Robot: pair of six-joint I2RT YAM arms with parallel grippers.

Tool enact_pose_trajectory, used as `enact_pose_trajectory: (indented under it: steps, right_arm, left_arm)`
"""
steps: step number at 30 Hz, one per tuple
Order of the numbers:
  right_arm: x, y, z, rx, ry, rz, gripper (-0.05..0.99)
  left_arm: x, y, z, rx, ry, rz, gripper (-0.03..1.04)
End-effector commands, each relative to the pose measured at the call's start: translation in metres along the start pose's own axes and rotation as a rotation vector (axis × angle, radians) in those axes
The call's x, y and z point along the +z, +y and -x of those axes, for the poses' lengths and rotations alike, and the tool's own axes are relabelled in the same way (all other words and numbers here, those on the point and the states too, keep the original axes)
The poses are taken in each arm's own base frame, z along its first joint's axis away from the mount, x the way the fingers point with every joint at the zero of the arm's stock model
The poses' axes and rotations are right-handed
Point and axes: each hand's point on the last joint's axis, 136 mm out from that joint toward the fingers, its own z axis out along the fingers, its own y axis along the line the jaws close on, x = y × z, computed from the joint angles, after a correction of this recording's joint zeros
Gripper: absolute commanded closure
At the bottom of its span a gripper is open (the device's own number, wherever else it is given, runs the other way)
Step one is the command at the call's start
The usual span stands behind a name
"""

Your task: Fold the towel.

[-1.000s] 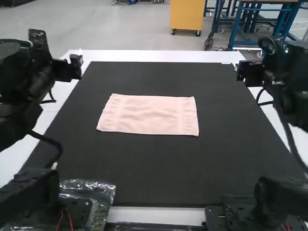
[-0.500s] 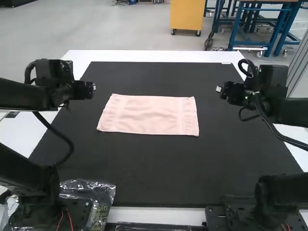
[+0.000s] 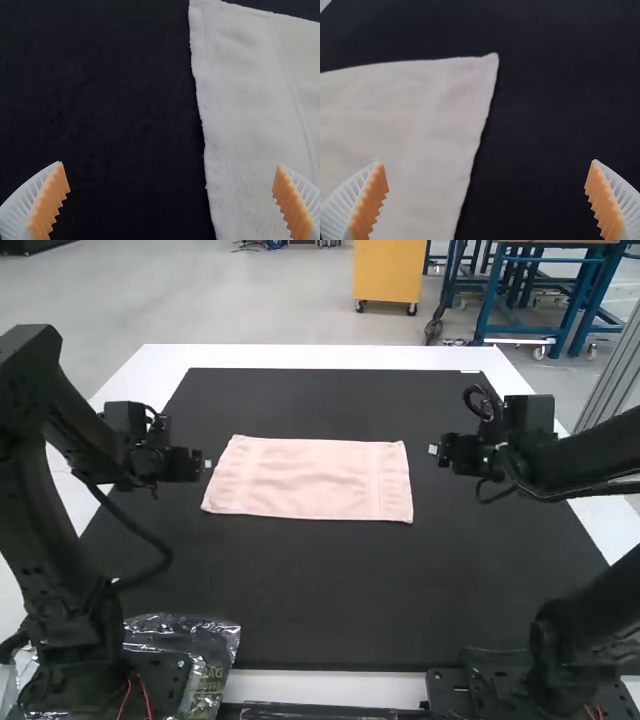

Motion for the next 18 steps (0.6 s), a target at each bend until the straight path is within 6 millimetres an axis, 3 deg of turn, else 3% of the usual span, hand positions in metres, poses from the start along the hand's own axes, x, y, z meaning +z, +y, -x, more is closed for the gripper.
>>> enact_pose_trajectory:
  steps: [1, 11, 18]
  right_arm:
    - [0.016, 0.002, 0.012, -0.048, -0.021, 0.009, 0.03]
    - [0.062, -0.005, 0.007, -0.080, -0.001, 0.016, 0.03]
    - [0.092, 0.005, 0.006, -0.123, 0.014, 0.044, 0.03]
  left_arm:
    - [0.011, 0.001, 0.021, 0.057, -0.045, -0.022, 0.05]
    - [0.046, 0.001, 0.034, 0.084, -0.048, -0.049, 0.05]
    - [0.063, -0.006, 0.043, 0.098, -0.060, -0.067, 0.05]
